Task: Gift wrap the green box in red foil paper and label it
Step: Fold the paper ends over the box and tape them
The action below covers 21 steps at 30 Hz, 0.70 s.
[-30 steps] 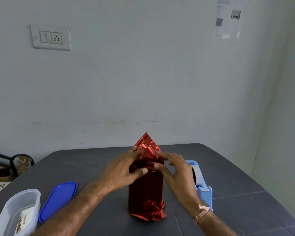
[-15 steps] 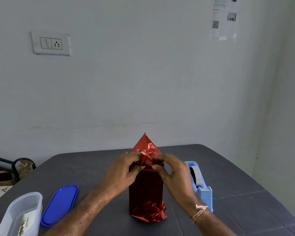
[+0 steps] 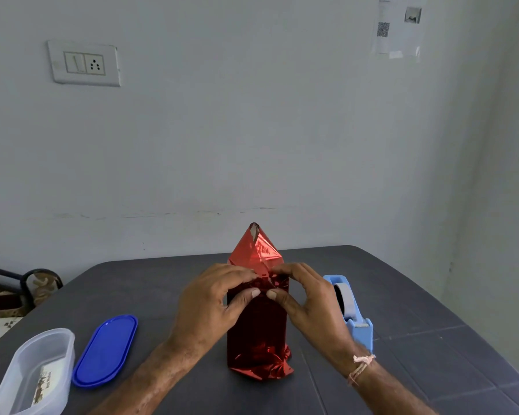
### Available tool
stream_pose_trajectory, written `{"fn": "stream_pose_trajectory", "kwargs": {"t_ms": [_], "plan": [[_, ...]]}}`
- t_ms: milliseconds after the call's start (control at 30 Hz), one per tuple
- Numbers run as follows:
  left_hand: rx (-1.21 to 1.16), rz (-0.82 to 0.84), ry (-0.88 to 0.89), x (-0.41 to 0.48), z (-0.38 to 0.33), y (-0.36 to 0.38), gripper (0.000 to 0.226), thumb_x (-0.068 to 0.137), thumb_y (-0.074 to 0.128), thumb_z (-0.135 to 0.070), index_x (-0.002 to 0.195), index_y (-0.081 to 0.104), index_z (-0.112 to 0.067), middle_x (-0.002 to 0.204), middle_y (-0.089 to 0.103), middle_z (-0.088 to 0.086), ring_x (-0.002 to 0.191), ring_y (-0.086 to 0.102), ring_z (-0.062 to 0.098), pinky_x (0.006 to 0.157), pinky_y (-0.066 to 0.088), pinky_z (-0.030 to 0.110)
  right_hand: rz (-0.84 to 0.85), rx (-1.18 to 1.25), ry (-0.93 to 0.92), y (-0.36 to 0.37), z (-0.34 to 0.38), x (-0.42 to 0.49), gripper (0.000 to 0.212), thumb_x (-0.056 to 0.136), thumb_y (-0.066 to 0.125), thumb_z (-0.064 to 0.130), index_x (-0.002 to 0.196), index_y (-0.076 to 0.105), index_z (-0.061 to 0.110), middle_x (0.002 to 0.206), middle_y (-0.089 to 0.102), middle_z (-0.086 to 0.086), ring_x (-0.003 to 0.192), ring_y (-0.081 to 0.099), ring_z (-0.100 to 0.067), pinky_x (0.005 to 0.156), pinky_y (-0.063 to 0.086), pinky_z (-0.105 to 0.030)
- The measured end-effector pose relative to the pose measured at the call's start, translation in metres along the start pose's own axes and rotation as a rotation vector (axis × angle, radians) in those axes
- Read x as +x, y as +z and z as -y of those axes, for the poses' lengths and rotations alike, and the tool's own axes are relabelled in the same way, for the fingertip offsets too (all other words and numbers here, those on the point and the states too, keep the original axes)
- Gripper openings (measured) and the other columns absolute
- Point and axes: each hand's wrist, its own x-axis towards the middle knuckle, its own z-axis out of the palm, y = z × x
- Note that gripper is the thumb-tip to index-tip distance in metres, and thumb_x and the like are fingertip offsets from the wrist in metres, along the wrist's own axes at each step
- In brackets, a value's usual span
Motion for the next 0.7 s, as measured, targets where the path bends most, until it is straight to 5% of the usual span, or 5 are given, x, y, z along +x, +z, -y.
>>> {"fn": "stream_pose_trajectory", "kwargs": {"t_ms": [133, 333, 533, 700], "plan": [[-0.017, -0.013, -0.024, 0.000, -0.005, -0.001, 0.036, 0.088, 0.059, -0.060, 0.104, 0.076, -0.032, 0.101, 0.067, -0.026, 0.097, 0.065, -0.004, 0.079, 0.057, 0.022, 0.014, -0.015, -0.001, 0.000, -0.002, 0.001, 0.039, 0.091, 0.073, 0.042, 0.123, 0.067, 0.022, 0.115, 0.065, 0.017, 0.109, 0.062, 0.003, 0.090, 0.048, -0.009], [0.029, -0.037, -0.011, 0.004, -0.006, -0.001, 0.035, 0.092, 0.057, -0.053, 0.099, 0.075, -0.024, 0.093, 0.071, -0.016, 0.088, 0.065, -0.001, 0.071, 0.059, 0.026, 0.026, -0.059, 0.007, 0.001, -0.004, 0.003, 0.036, 0.090, 0.077, 0.034, 0.123, 0.066, 0.026, 0.117, 0.063, 0.019, 0.110, 0.062, 0.002, 0.092, 0.050, -0.012], [-0.376, -0.037, -0.212, 0.026, -0.009, -0.009, 0.020, 0.093, 0.067, -0.038, 0.109, 0.071, -0.026, 0.104, 0.074, -0.018, 0.106, 0.068, 0.003, 0.094, 0.053, 0.028, 0.000, -0.044, 0.045, 0.005, -0.002, 0.010, 0.035, 0.089, 0.078, 0.028, 0.123, 0.068, 0.028, 0.118, 0.062, 0.022, 0.110, 0.060, 0.003, 0.092, 0.047, -0.009], [-0.412, 0.076, -0.411, 0.016, 0.022, -0.004, 0.077, 0.065, 0.068, -0.083, 0.126, 0.055, -0.037, 0.125, 0.062, -0.029, 0.120, 0.054, -0.012, 0.102, 0.043, 0.025, -0.026, 0.013, 0.100, 0.007, -0.005, 0.014, 0.034, 0.089, 0.079, 0.025, 0.121, 0.069, 0.029, 0.119, 0.060, 0.022, 0.111, 0.061, 0.000, 0.095, 0.051, -0.016]]}}
